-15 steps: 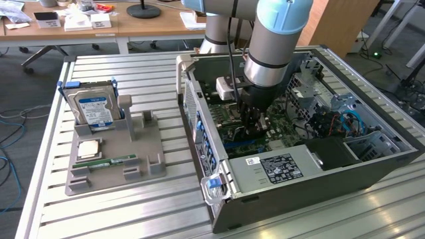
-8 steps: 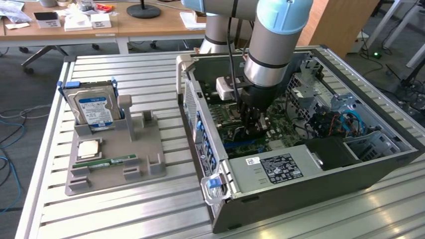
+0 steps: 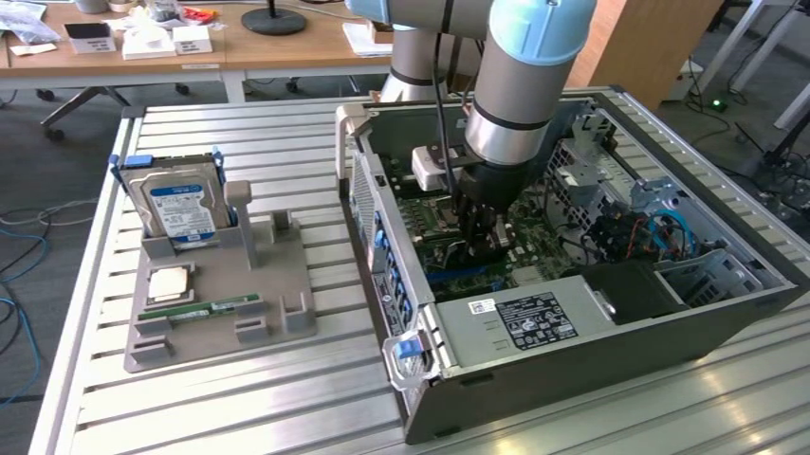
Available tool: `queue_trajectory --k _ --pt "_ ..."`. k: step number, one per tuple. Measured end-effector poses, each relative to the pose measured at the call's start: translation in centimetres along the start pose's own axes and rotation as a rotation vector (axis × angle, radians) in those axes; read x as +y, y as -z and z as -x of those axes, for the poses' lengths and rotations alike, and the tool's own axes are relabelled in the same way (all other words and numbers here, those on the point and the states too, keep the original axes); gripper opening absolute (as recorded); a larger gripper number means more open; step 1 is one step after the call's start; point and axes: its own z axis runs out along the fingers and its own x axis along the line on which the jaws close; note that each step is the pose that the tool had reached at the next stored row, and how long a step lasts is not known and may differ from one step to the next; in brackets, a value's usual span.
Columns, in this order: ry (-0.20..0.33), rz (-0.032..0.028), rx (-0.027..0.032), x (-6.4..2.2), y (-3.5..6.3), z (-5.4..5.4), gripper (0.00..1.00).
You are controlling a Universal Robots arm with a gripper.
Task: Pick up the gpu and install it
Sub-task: 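Insert the gpu into the slot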
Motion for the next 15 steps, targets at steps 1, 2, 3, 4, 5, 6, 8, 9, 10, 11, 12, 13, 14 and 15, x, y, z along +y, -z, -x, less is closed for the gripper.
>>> queue_trajectory --k 1,2,3,4,5,6,8,9,10,11,12,13,14,15 --pt "0.0 -0.0008 -0.0003 -0.01 -0.02 0.0 0.27" --pt "0.0 -0.002 -0.0032 -0.03 -0.14 0.03 0.27" --pt "0.0 -0.001 -0.002 -0.02 -0.09 0.02 0.33" --pt "0.0 -0.0001 -0.0002 -0.01 -0.01 0.01 0.33" --pt "0.0 -0.0001 -0.0003 -0.01 -0.01 0.0 0.39" --pt "0.0 -0.0001 -0.0003 0.0 -0.01 0.0 0.39" --pt "0.0 -0.0001 -0.0002 0.0 -0.01 0.0 0.39" --pt "0.0 -0.0001 -0.0001 0.0 -0.01 0.0 0.39" --pt "0.0 -0.0001 -0.0001 0.0 0.0 0.0 0.39" --pt "0.0 0.0 0.0 0.0 0.03 0.0 0.39" --pt "0.0 0.0002 0.0003 0.0 0.09 0.0 0.39" --pt "0.0 0.0001 0.0002 0.0 0.16 0.0 0.39" --pt "0.0 0.0 0.0 -0.01 0.27 0.01 0.39" --pt "0.0 0.0 0.0001 -0.01 0.4 0.01 0.39"
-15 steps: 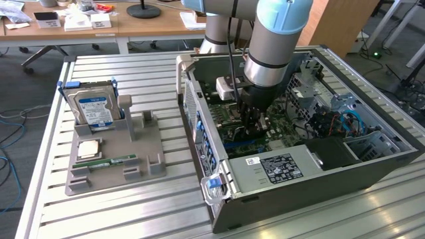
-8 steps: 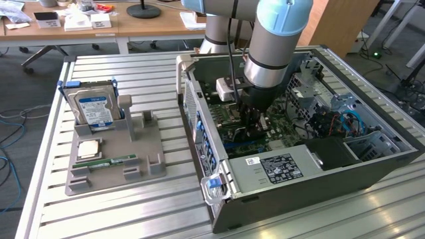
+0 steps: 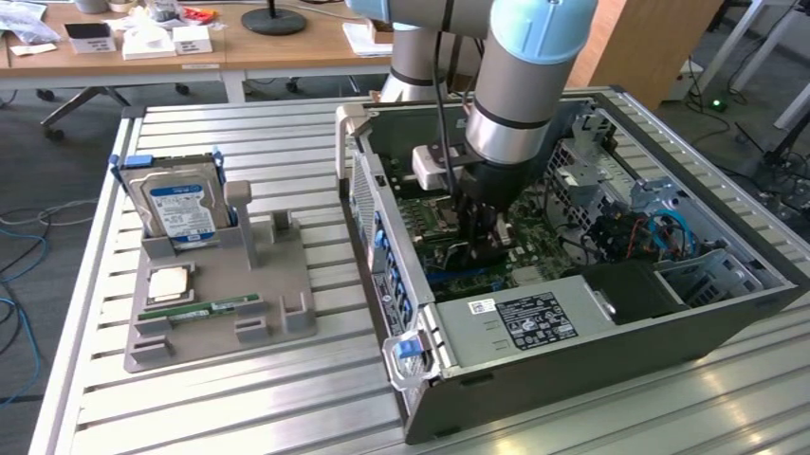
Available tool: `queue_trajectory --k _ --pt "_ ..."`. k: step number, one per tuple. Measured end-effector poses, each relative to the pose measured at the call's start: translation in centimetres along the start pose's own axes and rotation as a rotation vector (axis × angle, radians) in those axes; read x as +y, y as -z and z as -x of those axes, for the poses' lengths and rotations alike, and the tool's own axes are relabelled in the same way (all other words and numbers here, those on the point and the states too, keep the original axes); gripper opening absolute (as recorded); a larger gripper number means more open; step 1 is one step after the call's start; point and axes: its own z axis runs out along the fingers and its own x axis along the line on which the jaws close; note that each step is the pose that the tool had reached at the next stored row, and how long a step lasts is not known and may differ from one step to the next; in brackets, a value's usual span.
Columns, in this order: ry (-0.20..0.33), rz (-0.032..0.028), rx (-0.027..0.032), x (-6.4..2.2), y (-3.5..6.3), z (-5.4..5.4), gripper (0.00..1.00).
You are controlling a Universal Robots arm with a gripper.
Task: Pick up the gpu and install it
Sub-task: 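Insert the gpu into the slot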
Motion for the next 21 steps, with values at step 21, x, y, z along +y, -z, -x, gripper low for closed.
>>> queue_trajectory --k 21 --pt "0.0 0.0034 -0.0002 -0.07 0.96 0.03 0.39"
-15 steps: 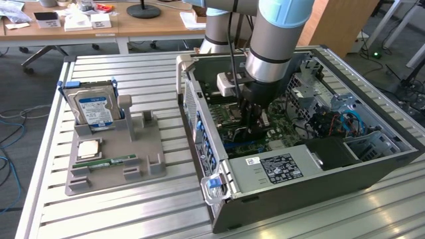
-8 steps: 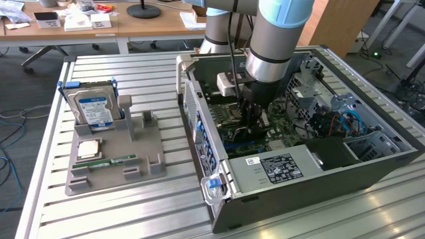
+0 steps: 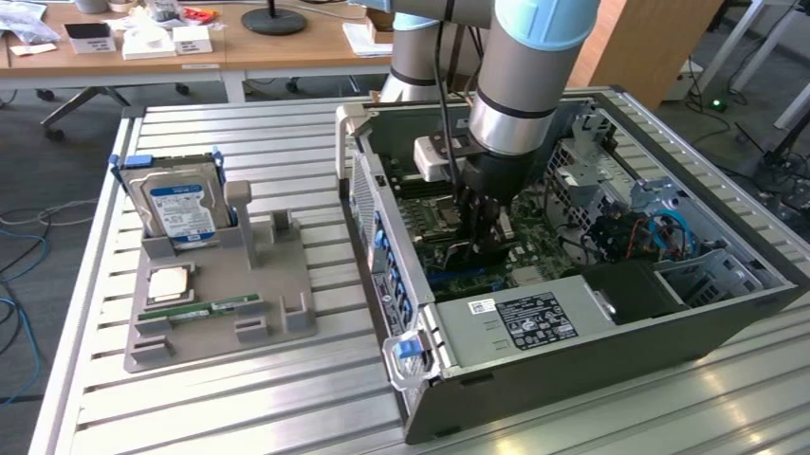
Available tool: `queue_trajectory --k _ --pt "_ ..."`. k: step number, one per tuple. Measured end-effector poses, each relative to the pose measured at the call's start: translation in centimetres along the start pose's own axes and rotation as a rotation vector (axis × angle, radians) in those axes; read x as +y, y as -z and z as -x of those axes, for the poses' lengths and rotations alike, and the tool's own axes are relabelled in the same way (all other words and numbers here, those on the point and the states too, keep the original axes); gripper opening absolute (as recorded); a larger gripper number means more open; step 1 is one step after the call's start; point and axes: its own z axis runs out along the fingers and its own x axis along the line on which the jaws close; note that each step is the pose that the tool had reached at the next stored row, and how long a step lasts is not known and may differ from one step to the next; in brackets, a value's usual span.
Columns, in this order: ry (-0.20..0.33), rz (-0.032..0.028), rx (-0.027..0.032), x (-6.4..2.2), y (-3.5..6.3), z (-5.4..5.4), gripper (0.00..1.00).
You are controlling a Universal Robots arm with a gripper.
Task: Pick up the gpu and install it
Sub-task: 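Insert the gpu into the slot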
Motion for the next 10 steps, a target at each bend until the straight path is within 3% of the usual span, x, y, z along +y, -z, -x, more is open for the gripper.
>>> queue_trajectory --k 10 --pt "0.0 0.0031 0.0001 0.0 0.06 0.0 0.39"
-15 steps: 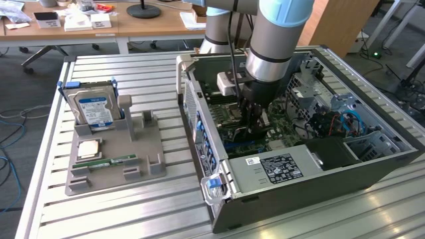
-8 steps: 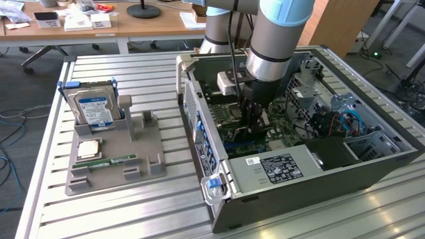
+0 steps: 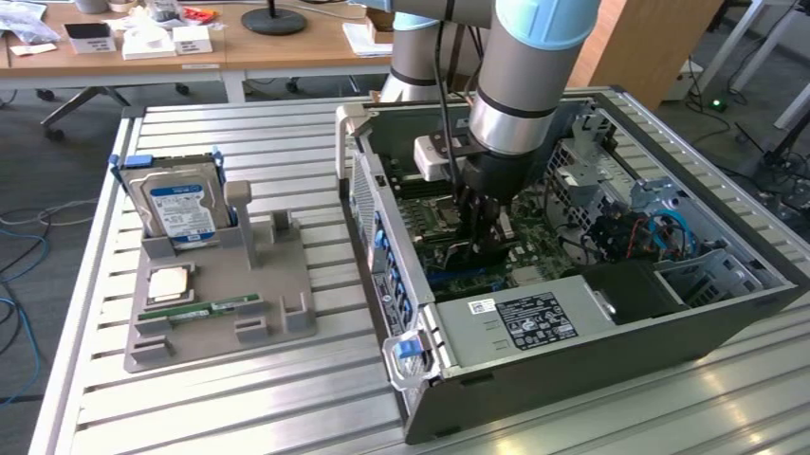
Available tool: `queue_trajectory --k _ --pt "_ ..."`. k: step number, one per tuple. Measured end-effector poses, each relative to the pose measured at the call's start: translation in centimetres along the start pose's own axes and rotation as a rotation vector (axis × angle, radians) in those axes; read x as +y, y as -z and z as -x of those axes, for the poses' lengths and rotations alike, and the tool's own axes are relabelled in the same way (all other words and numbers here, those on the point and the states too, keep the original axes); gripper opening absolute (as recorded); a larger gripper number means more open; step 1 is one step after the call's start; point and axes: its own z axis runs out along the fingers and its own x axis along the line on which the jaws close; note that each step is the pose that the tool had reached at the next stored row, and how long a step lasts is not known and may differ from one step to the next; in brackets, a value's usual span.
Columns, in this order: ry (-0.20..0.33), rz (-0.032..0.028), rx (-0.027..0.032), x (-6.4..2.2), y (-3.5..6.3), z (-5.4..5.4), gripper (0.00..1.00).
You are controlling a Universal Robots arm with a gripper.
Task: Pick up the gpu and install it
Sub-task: 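Insert the gpu into the slot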
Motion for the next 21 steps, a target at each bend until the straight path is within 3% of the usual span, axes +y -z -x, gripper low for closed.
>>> queue_trajectory --k 7,9,21 --pt "0.0 0.0 0.0 0.0 0.0 0.0 0.38" --pt "0.0 -0.0001 0.0002 0.0 0.0 0.0 0.26" --pt "0.0 -0.0003 -0.0001 0.02 0.0 0.0 0.25"
